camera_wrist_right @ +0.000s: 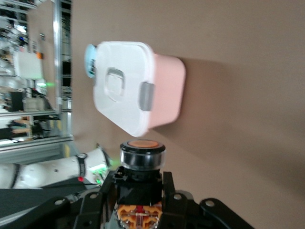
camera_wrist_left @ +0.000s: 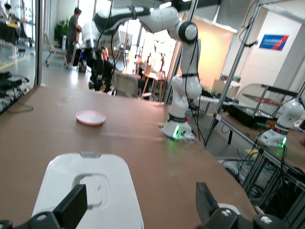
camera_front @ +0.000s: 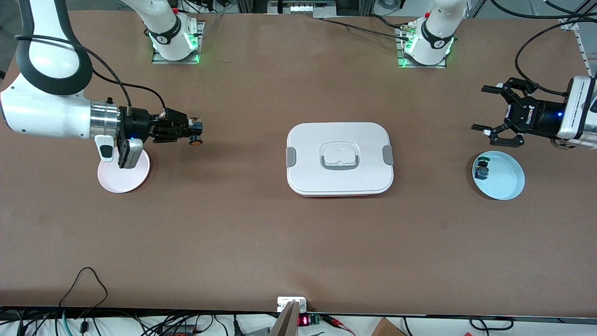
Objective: Transfer orange switch to right arm and place
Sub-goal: 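Lower the orange switch onto the white plate with the right gripper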
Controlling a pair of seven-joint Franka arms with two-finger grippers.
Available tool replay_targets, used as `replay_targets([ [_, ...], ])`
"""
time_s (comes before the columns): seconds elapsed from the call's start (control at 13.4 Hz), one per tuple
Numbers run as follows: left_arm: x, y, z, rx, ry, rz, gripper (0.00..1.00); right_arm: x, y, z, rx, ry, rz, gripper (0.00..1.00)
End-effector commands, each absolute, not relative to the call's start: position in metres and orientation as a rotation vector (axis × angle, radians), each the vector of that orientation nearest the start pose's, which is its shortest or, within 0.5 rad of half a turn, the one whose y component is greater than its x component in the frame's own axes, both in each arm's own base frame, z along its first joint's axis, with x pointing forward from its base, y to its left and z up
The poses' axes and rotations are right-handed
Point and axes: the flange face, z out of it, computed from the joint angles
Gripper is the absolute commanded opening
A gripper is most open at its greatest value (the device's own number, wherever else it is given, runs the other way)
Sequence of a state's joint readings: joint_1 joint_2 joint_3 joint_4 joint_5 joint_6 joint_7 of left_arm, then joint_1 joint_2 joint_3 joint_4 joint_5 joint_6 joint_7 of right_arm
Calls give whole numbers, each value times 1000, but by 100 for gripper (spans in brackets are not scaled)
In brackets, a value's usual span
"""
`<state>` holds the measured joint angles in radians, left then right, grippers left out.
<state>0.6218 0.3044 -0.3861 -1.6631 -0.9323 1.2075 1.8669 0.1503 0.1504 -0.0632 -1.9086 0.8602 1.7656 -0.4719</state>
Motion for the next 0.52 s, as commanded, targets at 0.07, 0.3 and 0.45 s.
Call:
replay_targets([
  [0.07,570,52,498,1476,-1680,602,100,562,97,424,-2431,-468,170,0],
  [0.3,568,56,521,1630,-1852,536,100,563,70,412,-2560,-743,186,0],
  [0.45,573,65,539,1802,-2025,491,100,567,54,409,-2656,-959,187,0],
])
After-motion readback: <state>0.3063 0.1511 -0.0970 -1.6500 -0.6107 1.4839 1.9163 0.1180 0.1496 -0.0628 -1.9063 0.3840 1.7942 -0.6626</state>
